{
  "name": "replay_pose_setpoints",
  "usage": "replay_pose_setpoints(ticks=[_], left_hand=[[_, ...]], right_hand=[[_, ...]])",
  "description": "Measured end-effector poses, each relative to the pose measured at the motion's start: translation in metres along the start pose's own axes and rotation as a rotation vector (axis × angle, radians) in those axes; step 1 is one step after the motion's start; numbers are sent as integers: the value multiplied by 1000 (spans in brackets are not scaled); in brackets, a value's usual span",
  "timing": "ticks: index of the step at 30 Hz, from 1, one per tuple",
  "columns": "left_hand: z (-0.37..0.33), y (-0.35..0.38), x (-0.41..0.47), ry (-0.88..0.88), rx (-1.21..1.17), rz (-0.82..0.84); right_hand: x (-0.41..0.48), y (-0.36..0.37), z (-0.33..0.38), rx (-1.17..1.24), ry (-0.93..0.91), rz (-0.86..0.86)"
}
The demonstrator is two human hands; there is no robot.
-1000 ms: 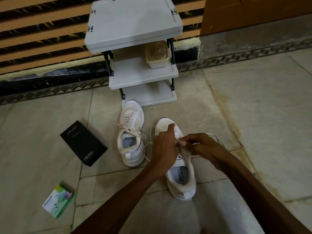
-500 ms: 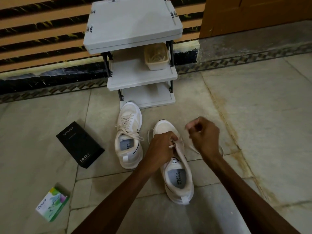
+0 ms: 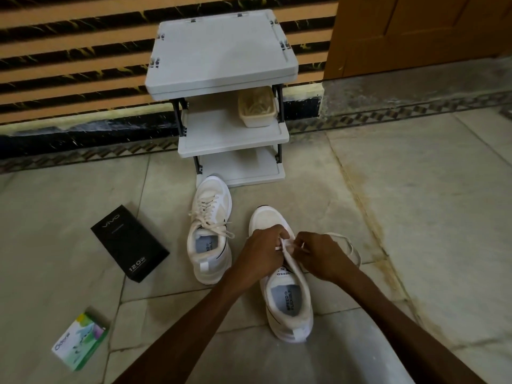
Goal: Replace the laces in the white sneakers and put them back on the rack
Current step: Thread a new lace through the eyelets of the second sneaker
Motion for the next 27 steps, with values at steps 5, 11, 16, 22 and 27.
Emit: replay_pose_setpoints(ticks=[5,11,16,22,27], left_hand=[[1,1,1,3,-18,3],[0,1,1,-11,-24,16],[-5,9,-1,56,145,-35],[-3,7,-2,37,401,-163],[4,11,4,-12,277,-117]], right_hand=[[-13,-26,23,378,-175,-156],[-45,-95,68,1258,-506,-221],[-53,-105,90,1515,-559,-113],[-53,-108,101,1807,-509,-67],[-68,-127,115,2029,-562,-39]])
Point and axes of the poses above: each hand's wrist, its own x-axis towards the middle knuckle, its own y-axis out of the palm, z = x × y, the point moved 4 cm from there along x, towards the middle knuckle, and after that the axes turned 6 degrees about z, right-handed, at the moved point
